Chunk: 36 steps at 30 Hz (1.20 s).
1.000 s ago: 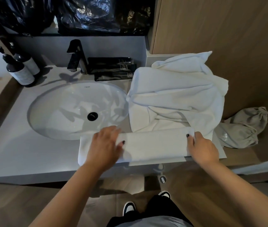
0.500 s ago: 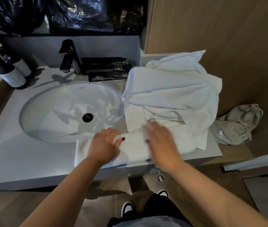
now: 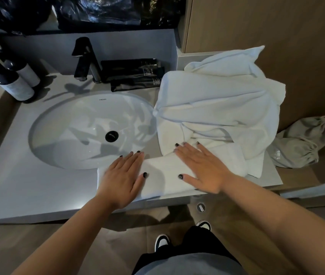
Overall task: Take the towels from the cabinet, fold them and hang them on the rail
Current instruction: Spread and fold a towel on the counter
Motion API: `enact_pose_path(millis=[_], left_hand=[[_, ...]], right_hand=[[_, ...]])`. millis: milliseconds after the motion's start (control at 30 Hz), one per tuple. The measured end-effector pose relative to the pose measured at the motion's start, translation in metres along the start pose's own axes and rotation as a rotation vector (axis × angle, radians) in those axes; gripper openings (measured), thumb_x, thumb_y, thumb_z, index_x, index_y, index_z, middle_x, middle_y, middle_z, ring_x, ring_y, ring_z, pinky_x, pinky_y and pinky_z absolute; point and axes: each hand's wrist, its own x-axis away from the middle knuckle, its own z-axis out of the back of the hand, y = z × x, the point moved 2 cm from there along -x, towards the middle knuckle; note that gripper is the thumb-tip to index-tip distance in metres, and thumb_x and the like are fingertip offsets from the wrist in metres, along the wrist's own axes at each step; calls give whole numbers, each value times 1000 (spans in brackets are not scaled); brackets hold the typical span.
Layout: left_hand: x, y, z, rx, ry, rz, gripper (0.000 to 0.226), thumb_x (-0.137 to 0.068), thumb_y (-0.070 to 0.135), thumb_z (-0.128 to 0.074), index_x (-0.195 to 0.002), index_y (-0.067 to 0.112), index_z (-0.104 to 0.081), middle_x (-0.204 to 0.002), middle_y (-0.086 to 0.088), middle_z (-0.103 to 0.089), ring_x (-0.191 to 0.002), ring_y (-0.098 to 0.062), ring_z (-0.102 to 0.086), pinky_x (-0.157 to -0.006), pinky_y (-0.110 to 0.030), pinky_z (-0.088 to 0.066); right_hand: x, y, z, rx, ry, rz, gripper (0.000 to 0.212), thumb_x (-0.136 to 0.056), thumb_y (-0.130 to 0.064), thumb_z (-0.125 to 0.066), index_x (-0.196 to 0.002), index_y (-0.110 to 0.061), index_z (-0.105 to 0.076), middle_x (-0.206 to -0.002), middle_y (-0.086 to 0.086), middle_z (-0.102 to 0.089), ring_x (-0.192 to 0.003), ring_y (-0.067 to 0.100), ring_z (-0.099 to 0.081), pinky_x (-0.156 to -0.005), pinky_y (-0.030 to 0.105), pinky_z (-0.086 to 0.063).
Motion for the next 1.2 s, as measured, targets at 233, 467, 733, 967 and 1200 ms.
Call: enact_pose_path(millis=[233, 467, 733, 967, 1200], left_hand=[[8, -24, 2, -32, -108, -177, 72, -100, 59, -8, -158, 17, -4, -165, -1, -10, -152, -15, -8, -123, -40, -5], [13, -35, 6, 47, -84, -151, 70, -99, 58, -23, -158, 21, -16, -161, 2, -26, -149, -13, -22, -123, -45, -13], [8, -37, 8, 133, -49, -158, 69, -98, 56, -25, -156, 19, -25, -158, 2, -33, -147, -14, -29, -121, -44, -21], [-14, -23, 19, 27, -74, -168, 63, -98, 46, -27, -148, 11, -40, -147, -12, -50, -134, -28, -49, -111, -45, -34], [-54, 50, 6, 254, 72, -166, 53, -93, 48, -50, -120, 5, -66, -107, -16, -66, -88, -32, -63, -78, -41, -55]], right_hand=[[31, 56, 5, 70, -6, -11, 77, -96, -67, -9, -157, -22, 5, -165, 0, 1, -151, 15, 11, -122, 38, 2], [41, 74, -2, 20, 68, -44, 76, -96, -64, -21, -157, -19, -15, -163, 3, -20, -151, 18, -14, -120, 46, -17], [37, 79, -5, 5, 92, -27, 77, -94, -62, -27, -156, -17, -20, -162, 4, -23, -150, 20, -19, -120, 44, -15], [39, 74, -5, 78, 37, -80, 78, -96, -65, -8, -158, -18, -12, -163, 4, -18, -151, 18, -12, -121, 46, -10], [53, -6, -8, -284, 397, -490, 58, -98, -35, -35, -152, -13, -32, -162, 6, -20, -151, 22, -5, -121, 43, -1]])
